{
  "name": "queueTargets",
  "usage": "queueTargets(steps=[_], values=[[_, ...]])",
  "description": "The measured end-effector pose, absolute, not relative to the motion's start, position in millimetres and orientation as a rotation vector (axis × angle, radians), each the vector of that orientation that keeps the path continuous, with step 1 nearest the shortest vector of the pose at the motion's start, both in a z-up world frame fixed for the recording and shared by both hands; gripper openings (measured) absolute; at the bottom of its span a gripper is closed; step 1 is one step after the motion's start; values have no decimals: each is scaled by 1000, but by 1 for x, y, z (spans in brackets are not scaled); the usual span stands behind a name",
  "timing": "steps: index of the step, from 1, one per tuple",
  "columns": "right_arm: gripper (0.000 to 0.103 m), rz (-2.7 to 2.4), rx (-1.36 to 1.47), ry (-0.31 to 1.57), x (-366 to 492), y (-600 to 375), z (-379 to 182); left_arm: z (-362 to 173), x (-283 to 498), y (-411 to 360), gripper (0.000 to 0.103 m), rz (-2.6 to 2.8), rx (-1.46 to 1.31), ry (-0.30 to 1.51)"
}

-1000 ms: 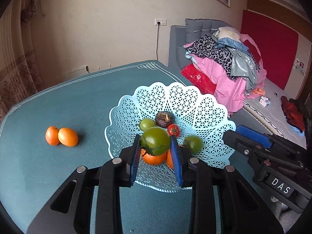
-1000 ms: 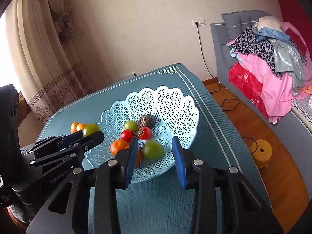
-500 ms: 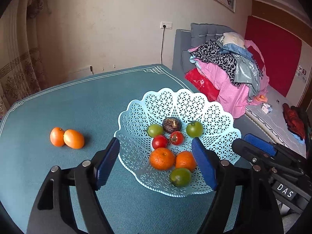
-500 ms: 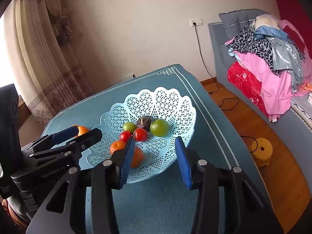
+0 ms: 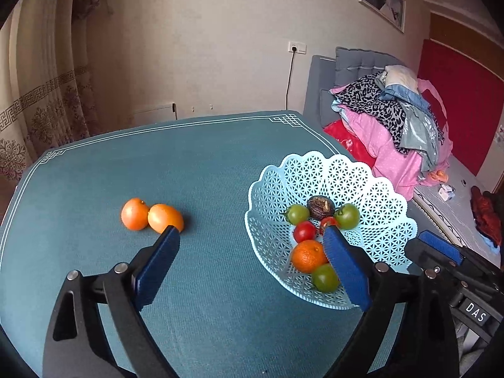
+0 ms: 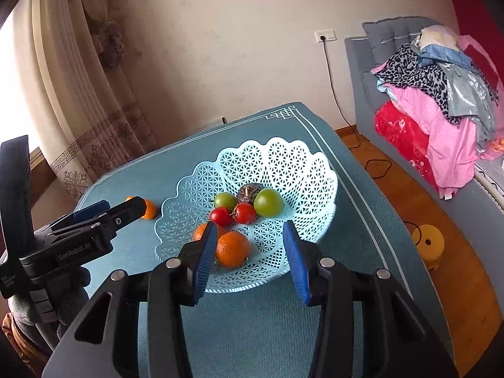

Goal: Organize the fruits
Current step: 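Open both tools to drop the green tomatoes into the basket, then withdraw both tools from the basket toward the two remaining oranges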

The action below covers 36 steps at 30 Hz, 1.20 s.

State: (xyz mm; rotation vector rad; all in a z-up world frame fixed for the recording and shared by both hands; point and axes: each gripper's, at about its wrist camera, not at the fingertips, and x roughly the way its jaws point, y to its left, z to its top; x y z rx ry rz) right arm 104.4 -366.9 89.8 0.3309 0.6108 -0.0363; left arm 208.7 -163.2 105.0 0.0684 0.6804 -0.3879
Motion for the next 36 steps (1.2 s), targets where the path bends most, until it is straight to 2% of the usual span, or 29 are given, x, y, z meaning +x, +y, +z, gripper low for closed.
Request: queueTargets(steps=[15, 36], values=[[44, 50, 277, 637, 112, -326, 92, 102, 223, -108, 94, -267, 11, 699], [44, 194, 177, 686, 133, -255, 91, 67, 263, -51, 94, -107, 7, 769]])
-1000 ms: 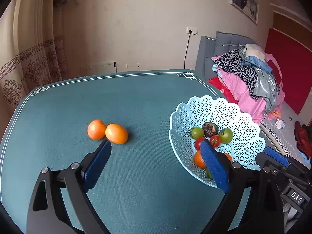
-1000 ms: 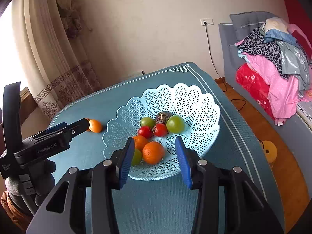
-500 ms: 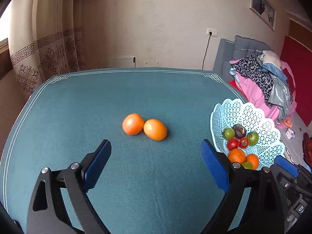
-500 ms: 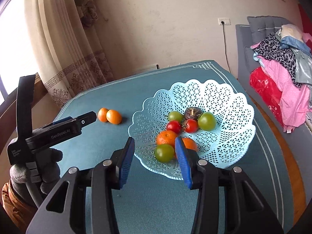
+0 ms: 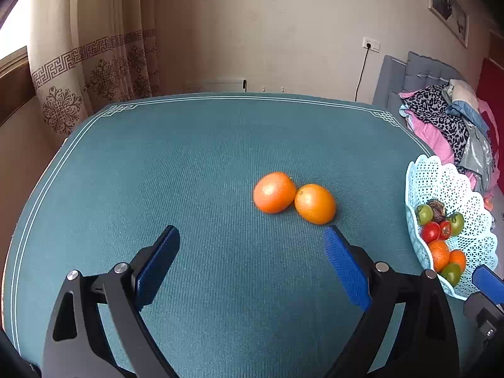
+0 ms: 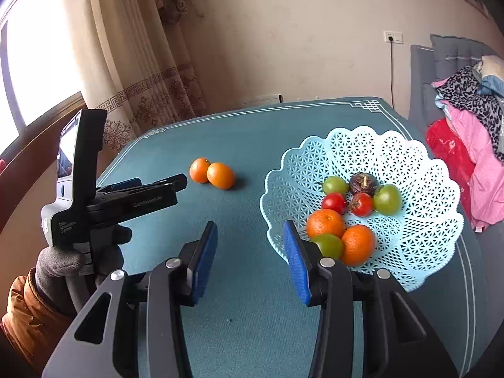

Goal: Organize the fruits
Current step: 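Withdraw both tools from the basket toward the two remaining oranges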

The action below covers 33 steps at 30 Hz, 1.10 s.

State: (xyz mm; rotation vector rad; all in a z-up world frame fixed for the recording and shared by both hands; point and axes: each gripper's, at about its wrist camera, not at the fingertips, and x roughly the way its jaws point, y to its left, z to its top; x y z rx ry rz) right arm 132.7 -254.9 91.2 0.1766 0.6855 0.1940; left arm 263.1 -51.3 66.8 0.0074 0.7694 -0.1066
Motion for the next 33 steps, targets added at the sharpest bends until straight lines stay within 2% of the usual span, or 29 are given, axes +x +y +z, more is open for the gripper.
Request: queueTargets(steps=[17, 21, 28, 33], values=[[44, 269, 118, 732, 152, -216, 82, 40, 309, -58, 93, -88, 98, 807], [44, 273, 115, 743, 154, -214, 79, 36, 320, -61, 86, -102, 112, 823], [44, 278, 106, 756, 160, -208, 75, 34, 332, -65, 81, -144, 118, 840], [44, 282, 97, 760, 162, -205, 73, 31, 342, -66, 72, -202, 111, 870]])
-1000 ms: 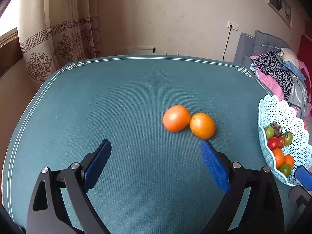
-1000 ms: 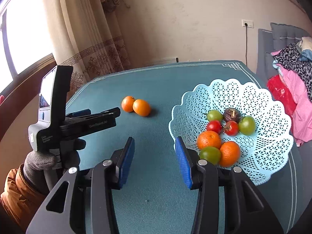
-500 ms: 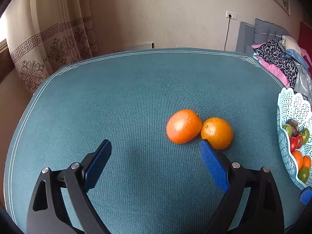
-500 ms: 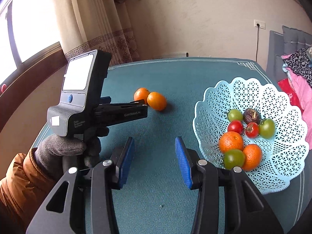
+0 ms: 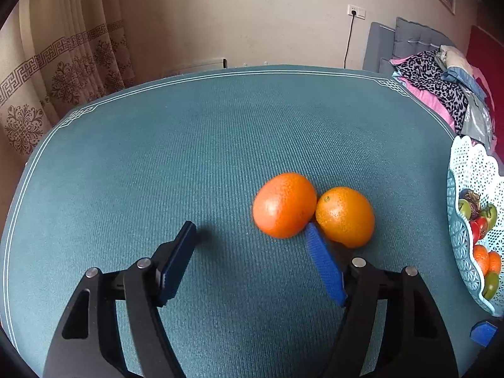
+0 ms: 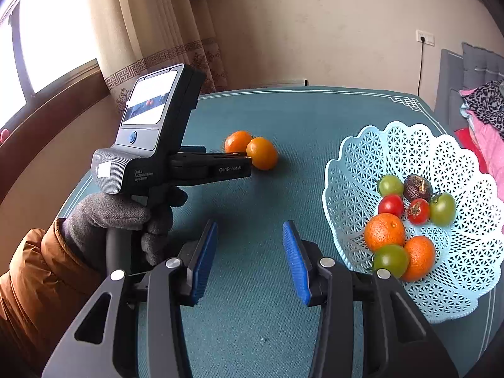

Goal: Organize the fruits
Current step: 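Withdraw both tools from the basket toward the two remaining oranges, then close left tool on an orange while right tool grasps the other orange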

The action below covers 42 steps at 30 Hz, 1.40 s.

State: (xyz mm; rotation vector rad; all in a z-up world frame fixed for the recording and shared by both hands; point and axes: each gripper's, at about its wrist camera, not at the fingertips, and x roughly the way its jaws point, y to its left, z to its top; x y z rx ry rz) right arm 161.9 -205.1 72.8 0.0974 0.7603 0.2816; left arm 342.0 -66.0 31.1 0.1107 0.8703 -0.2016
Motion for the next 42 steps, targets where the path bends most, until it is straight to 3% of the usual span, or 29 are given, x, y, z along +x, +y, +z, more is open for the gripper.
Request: queueTargets(steps=[19, 22, 23, 42], values=[[44, 283, 92, 772, 166, -197, 65, 33, 357, -77, 70, -246, 151, 859], [44, 278, 88, 775, 170, -195, 65, 34, 357, -79, 49, -265, 147, 846], [44, 275, 84, 776, 171, -195, 65, 34, 355, -80, 38, -275, 149, 840], [44, 218, -7, 786, 254, -168, 65, 46, 310, -2, 38, -87, -30, 782]])
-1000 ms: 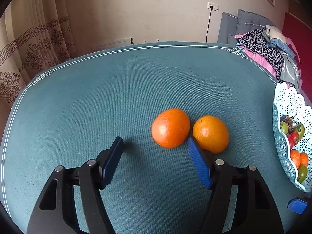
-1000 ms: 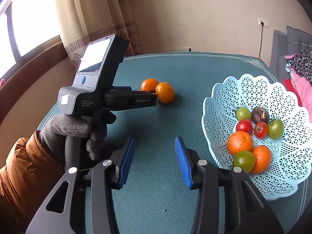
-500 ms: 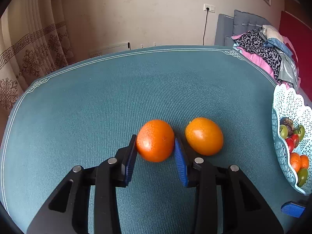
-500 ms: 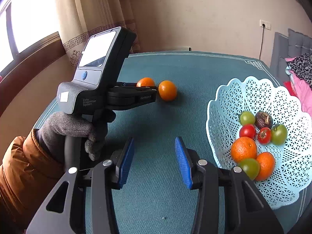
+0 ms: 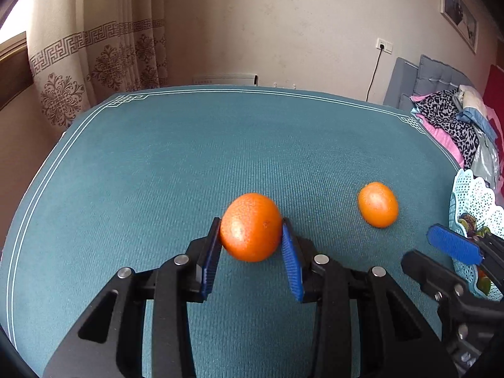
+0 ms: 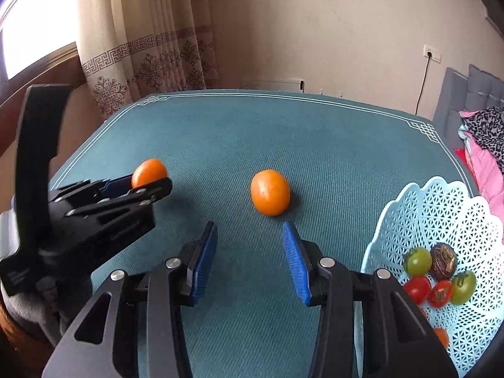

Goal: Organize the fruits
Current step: 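Close left tool on an orange while right tool grasps the other orange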

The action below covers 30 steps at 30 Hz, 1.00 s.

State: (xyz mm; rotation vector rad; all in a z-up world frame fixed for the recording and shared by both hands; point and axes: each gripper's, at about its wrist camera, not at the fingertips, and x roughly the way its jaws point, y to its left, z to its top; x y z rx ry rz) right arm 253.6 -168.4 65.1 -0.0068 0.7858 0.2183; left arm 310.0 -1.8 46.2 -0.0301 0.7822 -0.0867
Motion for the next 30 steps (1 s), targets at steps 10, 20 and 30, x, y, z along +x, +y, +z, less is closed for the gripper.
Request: queueTargets(steps=[10, 20, 30], values=[[44, 129, -53, 803, 301, -155, 56, 46, 304, 3, 38, -77, -63, 779], [45, 74, -70, 822, 324, -160, 52, 44, 305, 3, 38, -78, -81, 789], [42, 69, -87, 873, 332, -157, 36, 43, 306, 6, 38, -80, -88, 790]])
